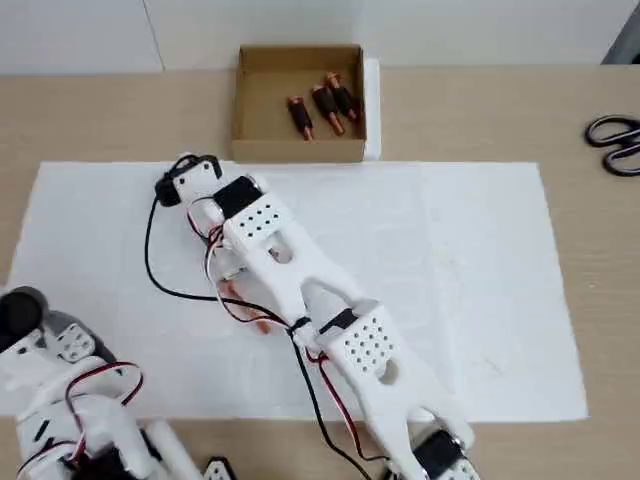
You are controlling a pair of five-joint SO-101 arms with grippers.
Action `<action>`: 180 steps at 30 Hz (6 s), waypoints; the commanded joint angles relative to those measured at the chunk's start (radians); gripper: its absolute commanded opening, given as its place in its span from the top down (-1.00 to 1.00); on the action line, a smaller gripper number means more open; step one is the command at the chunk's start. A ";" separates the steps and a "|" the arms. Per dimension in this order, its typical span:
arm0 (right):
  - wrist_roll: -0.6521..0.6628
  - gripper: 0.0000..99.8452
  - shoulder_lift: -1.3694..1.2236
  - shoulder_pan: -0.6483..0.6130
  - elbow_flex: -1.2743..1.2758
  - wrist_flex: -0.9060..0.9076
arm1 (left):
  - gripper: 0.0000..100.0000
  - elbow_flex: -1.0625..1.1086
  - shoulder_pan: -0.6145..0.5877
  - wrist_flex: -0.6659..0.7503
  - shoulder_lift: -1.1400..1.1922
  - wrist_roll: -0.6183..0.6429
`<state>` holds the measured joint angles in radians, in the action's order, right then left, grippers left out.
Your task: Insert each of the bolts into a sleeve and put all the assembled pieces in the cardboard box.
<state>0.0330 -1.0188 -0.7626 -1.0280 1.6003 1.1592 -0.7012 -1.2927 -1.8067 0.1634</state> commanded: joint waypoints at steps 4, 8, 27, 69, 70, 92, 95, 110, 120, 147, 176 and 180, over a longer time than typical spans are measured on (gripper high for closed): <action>0.011 0.88 -0.010 -0.005 -0.023 -0.021 | 0.99 -0.038 0.000 -0.003 -0.009 0.002; 0.011 0.97 -0.004 -0.005 -0.061 -0.007 | 0.99 -0.038 0.000 0.000 -0.009 0.002; 0.008 1.00 0.160 0.042 -0.339 0.108 | 0.99 -0.136 0.258 -0.144 -0.005 -0.101; -0.301 0.99 0.862 0.504 0.961 -0.148 | 0.99 -0.914 0.822 -0.129 1.628 0.661; -0.301 0.99 0.862 0.504 0.977 -0.160 | 0.99 -0.937 0.835 -0.152 1.662 0.663; -0.301 0.99 0.865 0.503 0.997 -0.183 | 0.86 -1.095 0.844 -0.367 2.007 0.801; -0.299 0.99 0.868 0.503 0.997 -0.183 | 0.68 -1.095 0.844 -0.368 2.039 0.804; -0.298 0.99 0.868 0.503 0.997 -0.176 | 0.57 -1.095 0.781 -0.318 2.203 0.838; -0.298 0.99 0.871 0.503 0.996 -0.179 | 0.99 -1.227 0.732 -0.377 2.208 0.836; -0.048 0.99 1.273 0.341 1.026 -0.136 | 0.99 -1.853 0.908 -0.439 1.613 0.407; -0.040 0.99 2.393 0.314 2.343 -1.365 | 0.99 -0.972 0.964 0.221 1.034 0.396; -0.040 0.99 2.517 0.314 2.414 -1.429 | 0.99 -0.855 1.088 0.362 0.968 0.282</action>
<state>-0.0146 1.4055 -0.4465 1.3671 0.2348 0.2555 0.3145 -1.0487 -0.7787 0.5025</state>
